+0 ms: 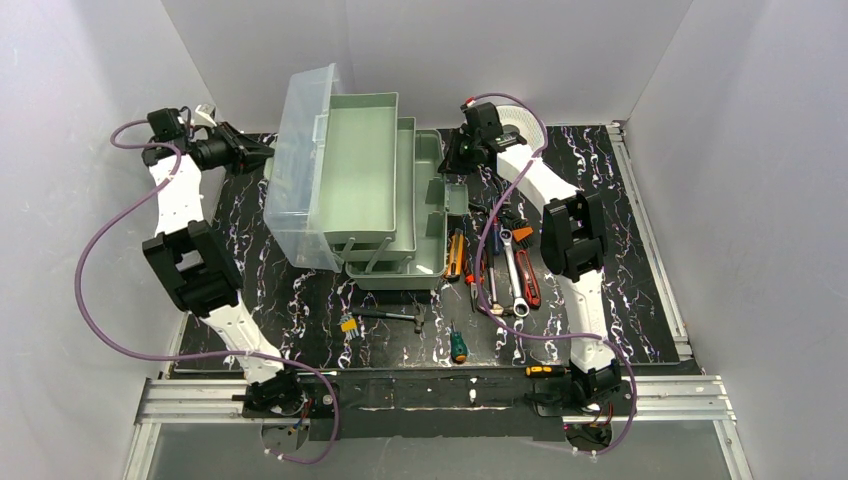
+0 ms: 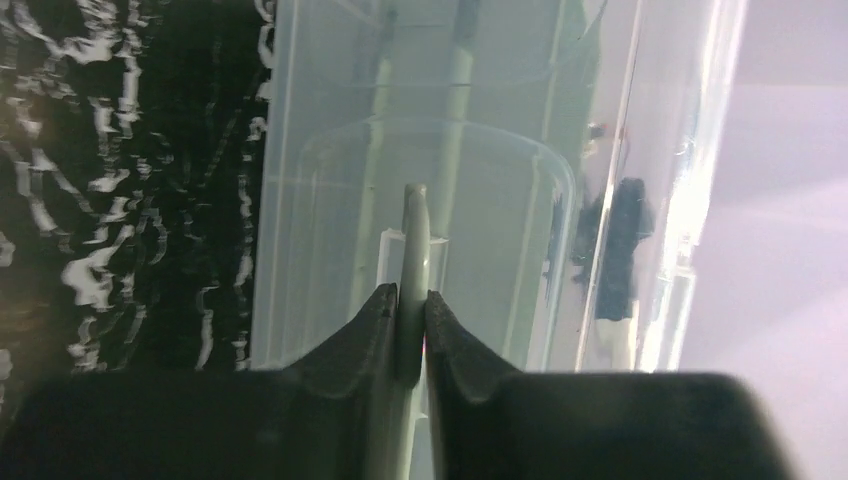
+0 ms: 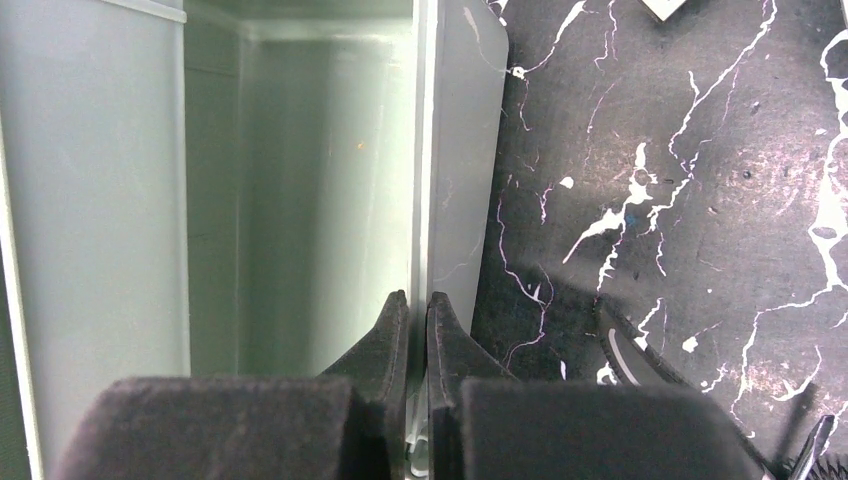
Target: Pack the tool kit
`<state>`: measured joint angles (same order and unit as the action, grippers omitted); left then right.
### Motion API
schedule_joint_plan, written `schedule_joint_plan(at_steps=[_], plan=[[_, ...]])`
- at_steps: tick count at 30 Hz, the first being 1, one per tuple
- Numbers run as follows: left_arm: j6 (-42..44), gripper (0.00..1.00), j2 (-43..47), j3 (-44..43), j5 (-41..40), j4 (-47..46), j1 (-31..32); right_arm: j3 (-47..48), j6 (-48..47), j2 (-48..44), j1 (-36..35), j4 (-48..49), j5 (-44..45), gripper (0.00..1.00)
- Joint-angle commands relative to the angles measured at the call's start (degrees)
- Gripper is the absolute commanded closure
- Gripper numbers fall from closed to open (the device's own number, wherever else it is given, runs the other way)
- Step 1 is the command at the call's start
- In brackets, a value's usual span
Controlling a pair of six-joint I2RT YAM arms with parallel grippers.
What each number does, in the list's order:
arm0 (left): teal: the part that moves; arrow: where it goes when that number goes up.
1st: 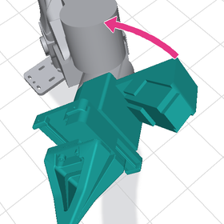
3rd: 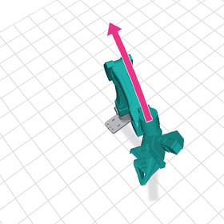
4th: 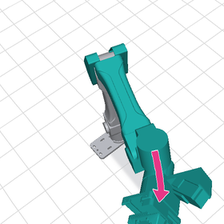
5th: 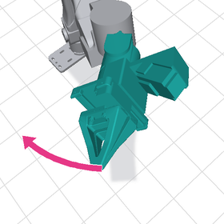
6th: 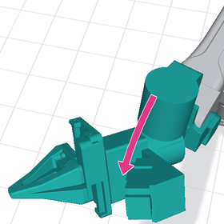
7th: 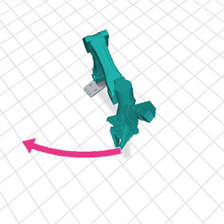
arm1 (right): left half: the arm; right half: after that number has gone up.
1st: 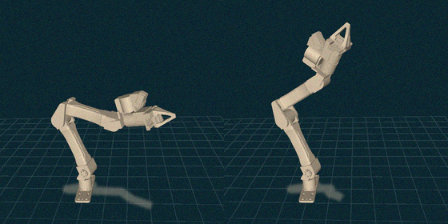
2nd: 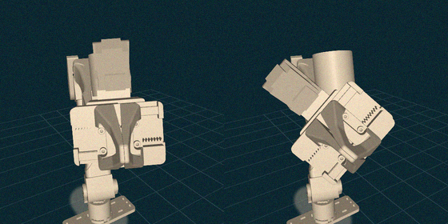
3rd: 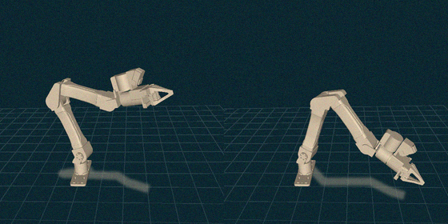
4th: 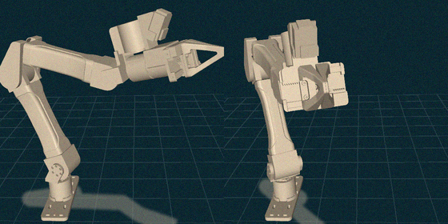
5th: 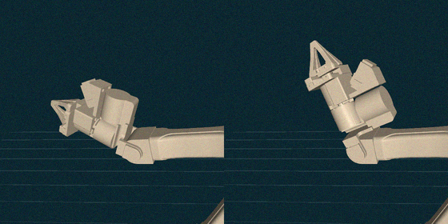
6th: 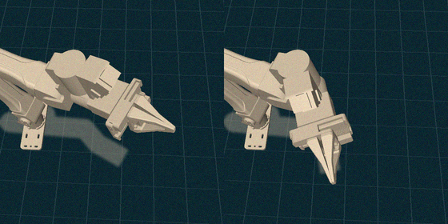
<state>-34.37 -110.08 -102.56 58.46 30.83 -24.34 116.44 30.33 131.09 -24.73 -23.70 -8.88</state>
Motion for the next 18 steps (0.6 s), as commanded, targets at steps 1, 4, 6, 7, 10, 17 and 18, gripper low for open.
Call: schedule_joint_plan(at_steps=[1,4,6,7,10,17,18], plan=[[10.87,0.81,-0.23,-10.95,-4.32,15.7,-2.57,-0.56,-3.22,-4.34,1.99,-0.12,-2.65,0.99],[16.47,0.4,-2.29,-18.64,-12.24,25.85,-2.65,-0.38,-2.96,-4.5,2.04,-0.39,-3.51,0.99],[18.01,0.2,-0.41,-19.35,-15.86,26.51,-2.7,-0.58,-2.59,-4.69,1.92,-0.4,-3.78,0.99],[18.35,0.1,0.84,-18.99,-17.67,26.02,-2.75,-0.62,-2.41,-4.72,1.96,-0.32,-3.99,0.99],[18.84,0.04,3.62,-18.99,-21.71,25.74,-2.74,-0.12,-2.05,-4.32,1.97,-0.66,-4.76,0.99],[18.36,0.06,11.3,-10.15,-24.7,20.68,-2.22,-1.08,-1.95,-4.68,1.97,-0.72,-4.64,0.99],[18.52,0.06,12.03,-9.4,-24.84,20.7,-1.8,-1.26,-1.9,-4.76,1.97,-0.66,-4.47,0.99]])
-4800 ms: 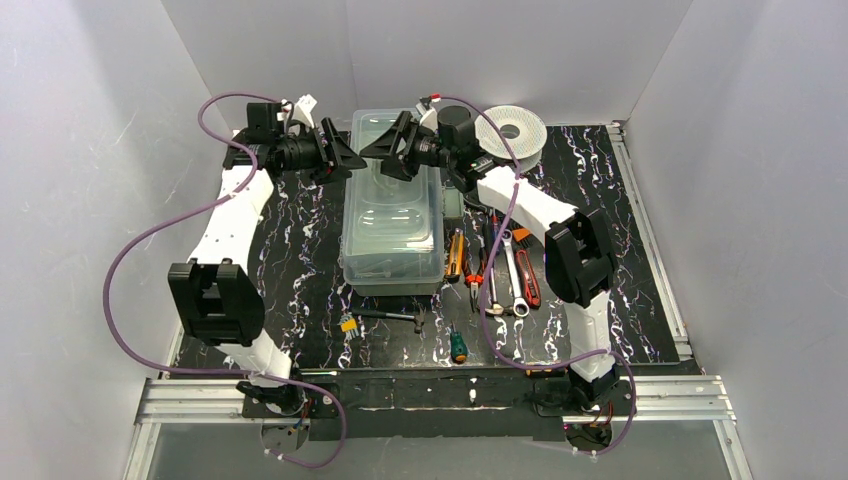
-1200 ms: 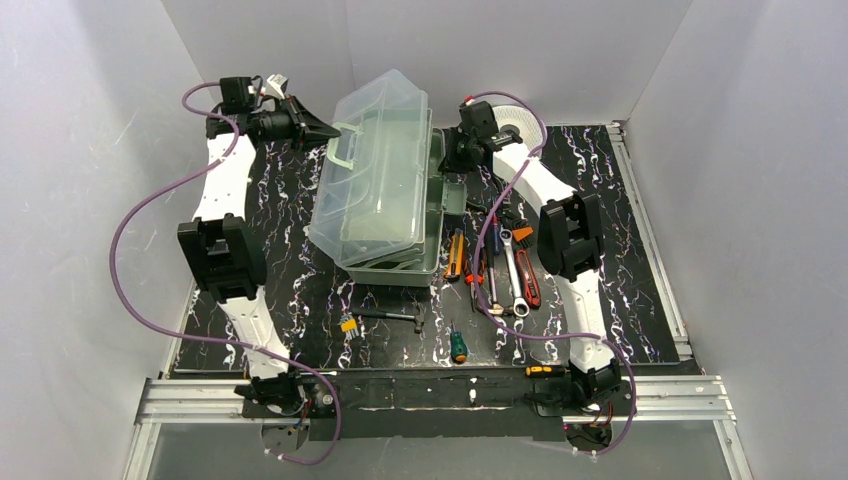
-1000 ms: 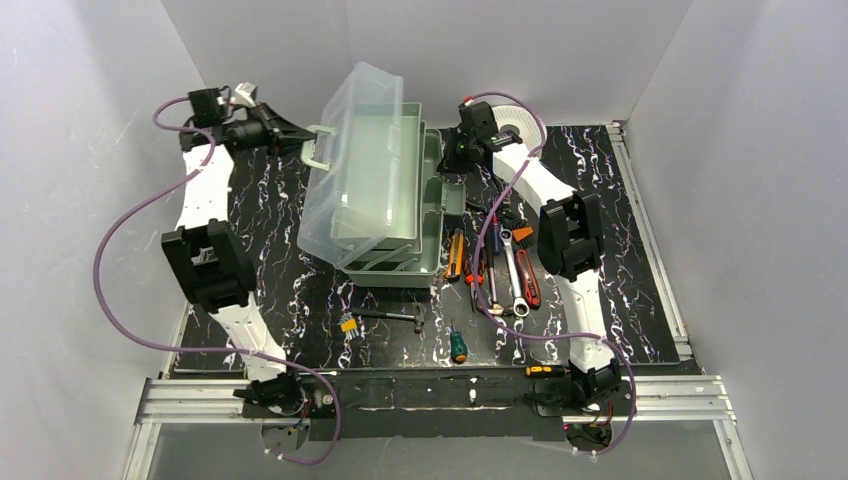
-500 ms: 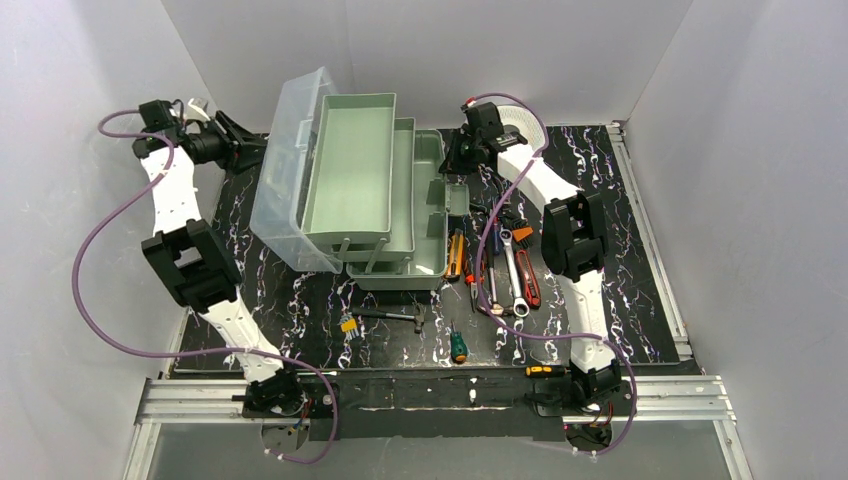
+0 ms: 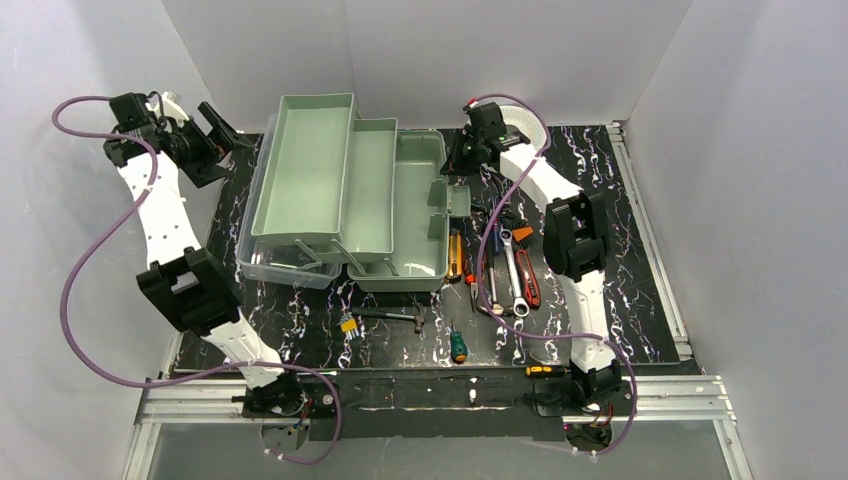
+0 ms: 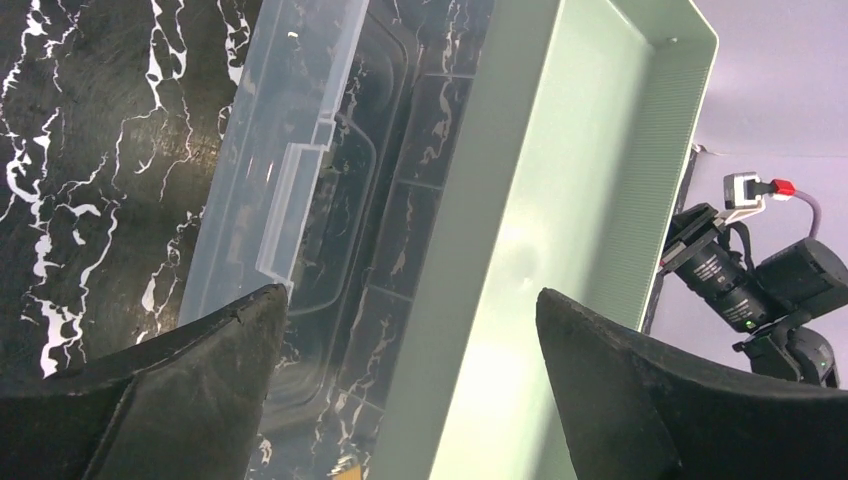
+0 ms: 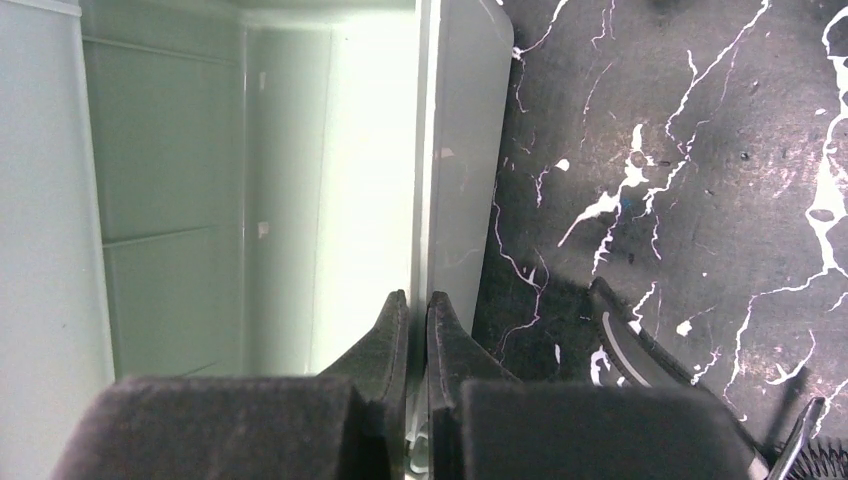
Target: Pack the tool kit
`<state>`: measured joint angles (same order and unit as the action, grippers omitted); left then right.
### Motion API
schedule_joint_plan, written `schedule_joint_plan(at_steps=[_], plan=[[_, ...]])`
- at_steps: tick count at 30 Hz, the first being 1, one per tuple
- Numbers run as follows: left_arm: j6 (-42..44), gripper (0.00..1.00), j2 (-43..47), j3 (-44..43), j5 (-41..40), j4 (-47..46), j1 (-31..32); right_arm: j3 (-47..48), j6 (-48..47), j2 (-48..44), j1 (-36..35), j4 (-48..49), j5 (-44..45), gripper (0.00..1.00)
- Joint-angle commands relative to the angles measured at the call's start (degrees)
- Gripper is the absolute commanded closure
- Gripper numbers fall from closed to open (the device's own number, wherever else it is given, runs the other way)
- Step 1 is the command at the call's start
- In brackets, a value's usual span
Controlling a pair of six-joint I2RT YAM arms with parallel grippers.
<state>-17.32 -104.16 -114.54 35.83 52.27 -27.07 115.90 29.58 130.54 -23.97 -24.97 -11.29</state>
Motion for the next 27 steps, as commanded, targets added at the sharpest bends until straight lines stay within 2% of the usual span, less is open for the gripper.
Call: schedule_joint_plan(at_steps=[1,6,9,12,17,22,27], plan=[[1.57,0.06,7.12,3.44,-2.68,-0.87,1.49,-0.91,-0.93,-4.25,1.2,0.63,-2.09,0.99],[1.56,0.05,17.38,9.41,-7.93,-4.93,5.41,-4.57,4.18,-5.88,1.14,1.65,-1.35,0.99],[1.63,0.02,24.24,13.41,-11.01,-6.24,7.8,-12.27,8.68,-9.15,0.86,9.15,-0.48,0.99],[-0.26,0.02,33.11,24.12,-12.36,-10.44,8.39,-14.49,10.55,-10.2,0.85,12.13,-0.07,0.99],[-4.29,0.02,48.61,38.21,-22.8,-15.96,8.58,-12.35,12.37,-8.62,-0.96,12.27,-2.6,0.99],[-5.27,0.02,49.18,39.53,-23.28,-14.3,8.46,-7.78,14.42,-5.51,-4.33,10.71,0.28,0.99],[-6.52,0.02,48.89,40.87,-23.58,-11.25,8.09,-7.44,17.92,-5.97,-3.09,11.12,3.51,0.99]])
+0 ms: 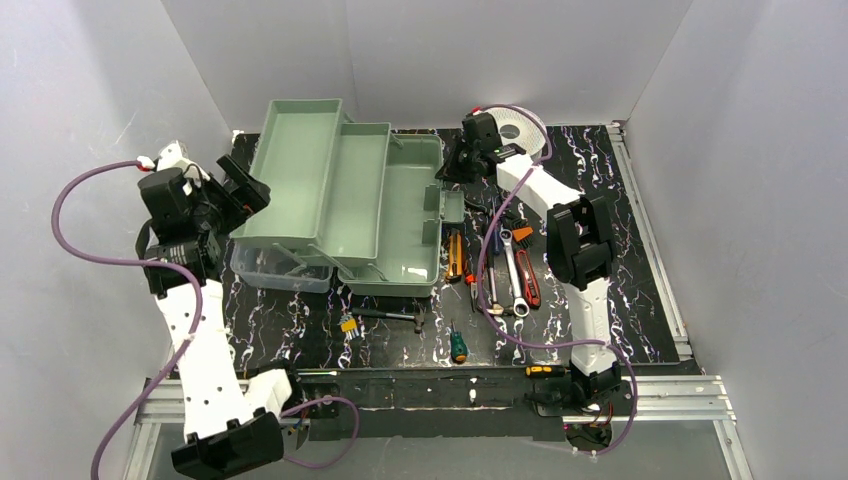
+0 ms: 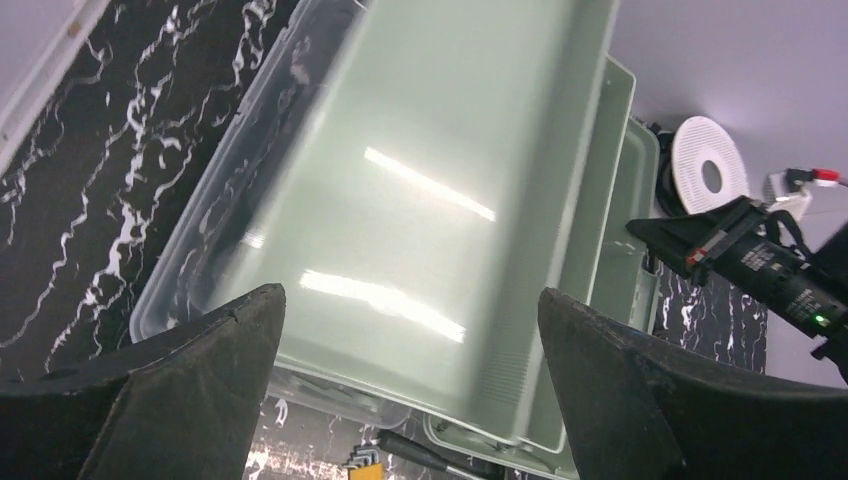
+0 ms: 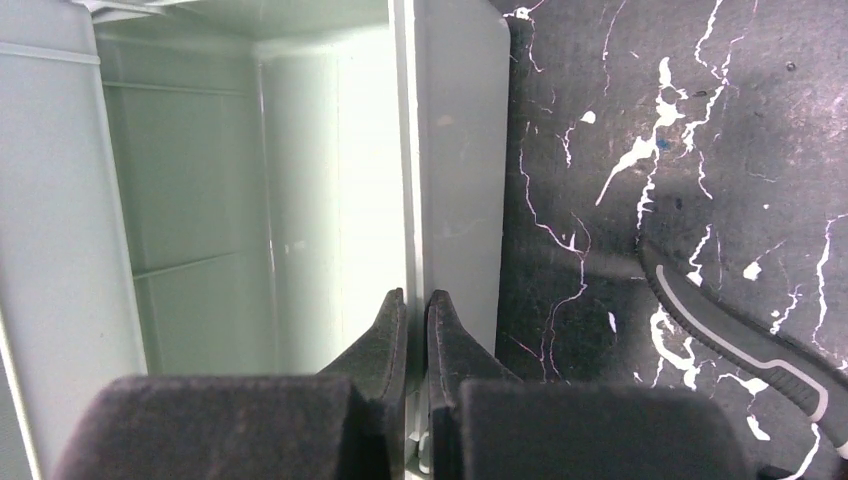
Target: Pack the tool kit
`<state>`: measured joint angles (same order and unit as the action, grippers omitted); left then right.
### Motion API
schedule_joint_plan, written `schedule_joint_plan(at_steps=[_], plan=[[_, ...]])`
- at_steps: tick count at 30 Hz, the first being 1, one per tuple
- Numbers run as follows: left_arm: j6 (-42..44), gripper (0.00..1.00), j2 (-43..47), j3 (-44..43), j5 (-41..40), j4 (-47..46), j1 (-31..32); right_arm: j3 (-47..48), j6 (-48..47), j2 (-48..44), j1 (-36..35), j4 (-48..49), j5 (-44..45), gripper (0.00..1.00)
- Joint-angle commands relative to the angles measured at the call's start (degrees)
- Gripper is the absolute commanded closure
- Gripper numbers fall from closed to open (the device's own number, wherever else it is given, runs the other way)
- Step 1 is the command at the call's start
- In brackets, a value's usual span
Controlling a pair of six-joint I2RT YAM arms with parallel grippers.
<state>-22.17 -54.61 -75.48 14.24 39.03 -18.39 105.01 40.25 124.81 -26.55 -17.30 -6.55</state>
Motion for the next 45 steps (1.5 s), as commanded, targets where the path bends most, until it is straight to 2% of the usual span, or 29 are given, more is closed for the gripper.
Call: schedule_joint_plan(at_steps=[1,7,10,12,14,15,16,18,23,27,34,38,42,45], plan=[[-2.78,0.02,-0.27,2.77,-2.16,2.35,-0.99,3.34,7.64,-0.72,-0.01,3.48,-0.51,0.99],[-7.94,0.02,0.29,5.34,-4.33,6.29,-4.01,3.29,8.13,-1.12,1.23,3.4,-0.15,0.99],[-8.0,0.02,-0.37,6.11,-0.49,5.22,-4.03,1.9,8.67,-1.22,1.23,4.2,-0.44,0.96],[-7.27,0.02,-0.27,6.66,5.42,4.06,-4.0,2.11,7.93,-0.93,1.23,4.54,-2.1,0.83],[-6.52,0.02,0.28,7.14,14.29,3.11,-3.99,4.76,5.72,-0.08,1.23,2.1,-4.1,0.57],[-6.68,0.02,0.71,7.11,18.64,3.35,-3.95,5.86,4.63,0.14,1.24,1.34,-5.2,0.48],[-7.53,0.02,1.53,7.03,21.37,4.28,-3.79,6.56,3.88,-0.01,1.37,0.69,-5.51,0.4],[-9.29,0.02,4.96,8.06,23.37,4.55,-2.96,5.77,2.42,-1.61,1.53,0.49,-5.24,0.34],[-10.34,0.02,10.18,9.27,20.49,9.57,-1.07,0.97,-1.01,-8.72,1.94,1.21,-2.97,0.34],[-14.84,0.02,11.72,16.91,20.46,10.08,-0.38,-2.95,-4.33,-14.17,1.86,-2.37,-0.91,0.33],[-17.24,0.02,15.37,29.23,18.79,5.59,3.13,-23.62,-4.28,-29.8,-0.82,1.99,1.92,0.36],[-18.22,0.02,16.35,33.66,19.4,2.6,4.79,-34.52,-2.43,-35.95,-5.67,2.85,3.31,0.37],[-18.61,0.02,17.54,38.06,19.72,0.44,6.07,-42.16,-0.24,-38.07,-11.54,6.45,3.26,0.38],[-18.63,0.02,17.39,41.26,19.99,-3.18,6.21,-42.32,0.77,-35.45,-13.97,7.57,2.58,0.39]])
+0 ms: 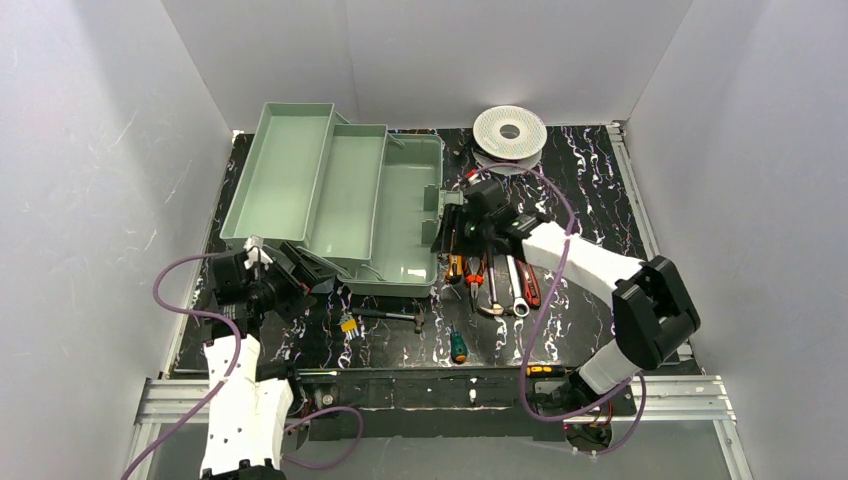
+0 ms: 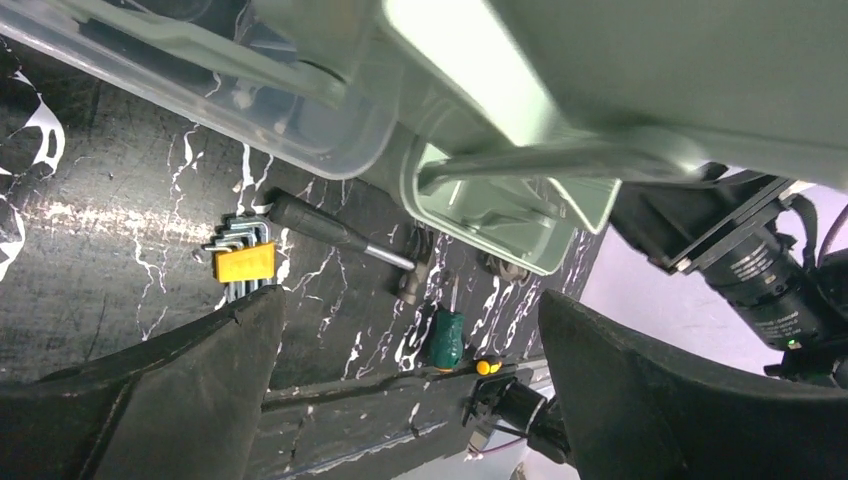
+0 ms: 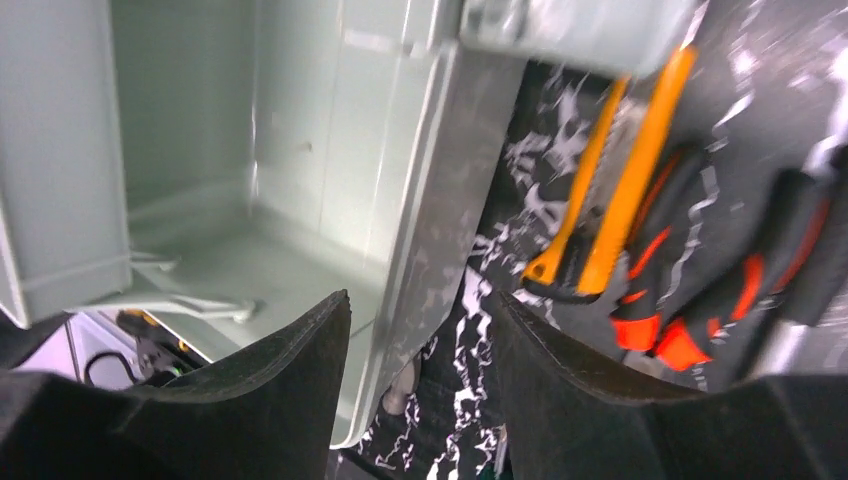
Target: Pack the tool kit
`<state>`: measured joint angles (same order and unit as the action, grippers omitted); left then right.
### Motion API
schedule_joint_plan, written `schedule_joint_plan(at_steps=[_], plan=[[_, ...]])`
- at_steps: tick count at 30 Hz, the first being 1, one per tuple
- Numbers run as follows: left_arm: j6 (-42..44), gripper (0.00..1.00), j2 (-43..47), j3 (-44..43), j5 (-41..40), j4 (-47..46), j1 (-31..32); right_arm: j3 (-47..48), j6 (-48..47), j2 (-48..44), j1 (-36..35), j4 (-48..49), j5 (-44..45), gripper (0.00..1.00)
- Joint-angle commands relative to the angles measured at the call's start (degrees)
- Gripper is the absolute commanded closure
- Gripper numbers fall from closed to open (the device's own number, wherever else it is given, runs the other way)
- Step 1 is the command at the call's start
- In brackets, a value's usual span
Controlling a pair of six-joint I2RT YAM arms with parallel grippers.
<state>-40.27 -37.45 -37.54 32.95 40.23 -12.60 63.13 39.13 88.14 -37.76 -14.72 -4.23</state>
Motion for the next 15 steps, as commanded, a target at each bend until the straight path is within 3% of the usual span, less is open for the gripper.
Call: schedule_joint_plan(at_steps=[1,7,12,15], plan=[[-0.59,0.02,-0.35,4.27,1.25,-5.92,0.41,0.37,2.09,3.04,-3.13,4.86,-0.02,0.39],[-0.64,0.02,-6.38,7.95,0.12,-19.25,0.45,6.54,2.26,9.69,-3.26,2.72,1.4,0.43],[-1.68,0.02,-14.34,4.94,1.55,-25.25,0.39,12.27,1.44,13.76,-1.35,2.51,0.64,0.6],[-2.27,0.03,-15.98,3.82,1.88,-27.55,0.48,16.87,1.52,17.2,0.79,0.98,-0.95,0.61]])
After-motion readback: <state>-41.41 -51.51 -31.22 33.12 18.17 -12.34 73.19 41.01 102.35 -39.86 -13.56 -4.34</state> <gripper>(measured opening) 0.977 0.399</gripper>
